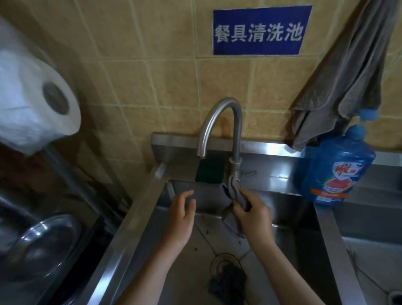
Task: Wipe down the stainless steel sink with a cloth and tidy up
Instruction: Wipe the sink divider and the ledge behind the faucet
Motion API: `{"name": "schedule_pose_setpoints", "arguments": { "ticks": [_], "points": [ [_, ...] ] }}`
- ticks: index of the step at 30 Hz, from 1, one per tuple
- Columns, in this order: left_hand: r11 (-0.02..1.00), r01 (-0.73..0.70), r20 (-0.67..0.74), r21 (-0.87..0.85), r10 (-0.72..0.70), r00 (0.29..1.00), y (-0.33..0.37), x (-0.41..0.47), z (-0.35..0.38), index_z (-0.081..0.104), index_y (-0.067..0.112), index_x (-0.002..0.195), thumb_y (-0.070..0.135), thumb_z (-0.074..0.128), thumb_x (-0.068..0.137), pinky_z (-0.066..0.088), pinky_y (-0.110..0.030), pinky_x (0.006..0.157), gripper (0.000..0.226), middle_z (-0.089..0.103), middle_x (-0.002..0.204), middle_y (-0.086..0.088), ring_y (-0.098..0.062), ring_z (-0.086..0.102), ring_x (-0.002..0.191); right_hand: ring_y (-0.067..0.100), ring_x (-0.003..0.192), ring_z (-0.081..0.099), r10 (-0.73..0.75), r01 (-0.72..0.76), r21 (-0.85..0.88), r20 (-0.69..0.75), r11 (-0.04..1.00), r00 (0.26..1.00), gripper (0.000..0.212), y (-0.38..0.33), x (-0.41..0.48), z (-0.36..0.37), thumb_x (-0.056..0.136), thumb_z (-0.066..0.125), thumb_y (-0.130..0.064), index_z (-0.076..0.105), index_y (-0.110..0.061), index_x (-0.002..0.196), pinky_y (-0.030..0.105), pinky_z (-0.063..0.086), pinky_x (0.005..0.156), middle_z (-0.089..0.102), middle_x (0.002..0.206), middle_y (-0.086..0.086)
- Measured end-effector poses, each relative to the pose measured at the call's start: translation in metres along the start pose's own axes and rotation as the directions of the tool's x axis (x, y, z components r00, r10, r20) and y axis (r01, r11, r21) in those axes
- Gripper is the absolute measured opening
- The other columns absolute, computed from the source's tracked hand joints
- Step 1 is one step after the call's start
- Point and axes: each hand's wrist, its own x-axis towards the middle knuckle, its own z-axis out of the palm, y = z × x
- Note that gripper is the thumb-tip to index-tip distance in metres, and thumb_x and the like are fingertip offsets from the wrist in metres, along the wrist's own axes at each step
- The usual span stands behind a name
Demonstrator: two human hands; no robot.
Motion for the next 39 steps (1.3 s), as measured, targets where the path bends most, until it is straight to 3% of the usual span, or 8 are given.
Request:
{"name": "schedule_pose_setpoints", "arguments": {
  "ticks": [3, 8, 11, 14, 20, 30, 36, 39],
  "points": [
    [1.0, -0.008, 0.013, 0.009, 0.008, 1.0, -0.01, 0.004, -0.016, 0.046, 0.026, 0.125, 0.03, 0.039, 0.096, 0.035, -0.018, 0.084, 0.029, 0.048, 0.123, 0.004, -0.004, 0.044, 0.108, 0.002, 0.09, 0.057, -0.055, 0.055, -0.046, -0.003, 0.997, 0.998, 0.036, -0.009, -0.001, 0.03, 0.079, 0.068, -0.002, 0.066, -0.011, 0.113, -0.002, 0.037, 0.076, 0.065, 0.099, -0.006],
    [1.0, -0.001, 0.0, -0.02, 0.001, 1.0, -0.037, 0.022, -0.053, 0.049, 0.028, 0.12, 0.03, 0.039, 0.096, 0.034, -0.012, 0.079, 0.026, 0.05, 0.12, 0.008, -0.001, 0.045, 0.104, -0.028, 0.085, 0.049, -0.097, 0.096, -0.083, -0.01, 0.992, 0.995, 0.038, -0.024, -0.005, 0.083, 0.074, 0.07, 0.001, 0.067, -0.014, 0.109, -0.007, 0.033, 0.073, 0.054, 0.091, -0.033],
    [0.999, -0.022, 0.036, -0.045, 0.024, 0.999, -0.056, 0.036, -0.081, 0.051, 0.026, 0.116, 0.029, 0.039, 0.096, 0.035, -0.008, 0.076, 0.024, 0.051, 0.116, 0.007, -0.003, 0.048, 0.104, -0.015, 0.082, 0.056, 0.039, -0.041, -0.076, -0.035, 0.996, 0.999, 0.038, -0.033, -0.005, 0.117, 0.077, 0.07, -0.001, 0.066, -0.016, 0.111, -0.005, 0.036, 0.071, 0.06, 0.092, -0.025],
    [0.996, -0.083, 0.034, -0.039, 0.085, 0.996, -0.075, 0.054, -0.11, 0.053, 0.019, 0.116, 0.021, 0.041, 0.096, 0.031, 0.003, 0.074, 0.023, 0.05, 0.109, 0.008, -0.001, 0.046, 0.099, -0.015, 0.077, 0.057, 0.115, -0.118, -0.034, -0.075, 0.992, 0.99, 0.036, -0.041, -0.005, 0.151, 0.077, 0.069, 0.001, 0.067, -0.019, 0.107, -0.004, 0.038, 0.067, 0.063, 0.087, -0.022],
    [0.996, -0.053, 0.103, -0.076, 0.061, 0.993, -0.117, 0.081, -0.133, 0.051, 0.014, 0.122, 0.017, 0.043, 0.096, 0.032, -0.017, 0.088, 0.027, 0.048, 0.113, 0.008, -0.004, 0.045, 0.107, -0.018, 0.08, 0.057, 0.14, -0.141, -0.032, -0.037, 0.989, 0.989, 0.035, -0.048, 0.0, 0.202, 0.076, 0.067, 0.008, 0.067, -0.012, 0.105, -0.002, 0.039, 0.07, 0.064, 0.091, -0.013],
    [0.995, 0.084, 0.058, -0.06, -0.081, 0.995, -0.182, 0.141, -0.119, 0.051, 0.021, 0.119, 0.026, 0.044, 0.095, 0.033, -0.02, 0.087, 0.026, 0.047, 0.111, 0.01, -0.003, 0.044, 0.104, -0.018, 0.085, 0.057, 0.17, -0.176, 0.03, 0.135, 0.984, 0.976, 0.036, -0.008, 0.046, 0.273, 0.08, 0.068, -0.002, 0.061, -0.028, 0.104, 0.001, 0.043, 0.073, 0.062, 0.092, -0.023],
    [0.991, 0.09, 0.222, -0.098, -0.066, 0.973, -0.196, 0.172, -0.091, 0.045, 0.025, 0.128, 0.014, 0.035, 0.098, 0.032, -0.009, 0.096, 0.033, 0.048, 0.131, 0.006, -0.005, 0.043, 0.12, -0.01, 0.085, 0.057, 0.282, -0.288, 0.049, 0.099, 0.956, 0.954, 0.036, 0.016, 0.078, 0.302, 0.084, 0.065, -0.007, 0.06, -0.028, 0.112, 0.0, 0.041, 0.075, 0.06, 0.096, -0.021],
    [0.996, 0.087, 0.226, -0.029, -0.078, 0.971, -0.198, 0.184, -0.081, 0.032, 0.021, 0.141, 0.02, 0.03, 0.1, 0.019, -0.019, 0.109, 0.041, 0.032, 0.147, 0.001, -0.002, 0.027, 0.131, 0.007, 0.113, 0.05, 0.265, -0.257, -0.108, 0.064, 0.96, 0.962, 0.04, 0.026, 0.094, 0.308, 0.086, 0.063, -0.01, 0.057, -0.016, 0.125, 0.011, 0.034, 0.096, 0.057, 0.122, -0.004]
  ]
}}
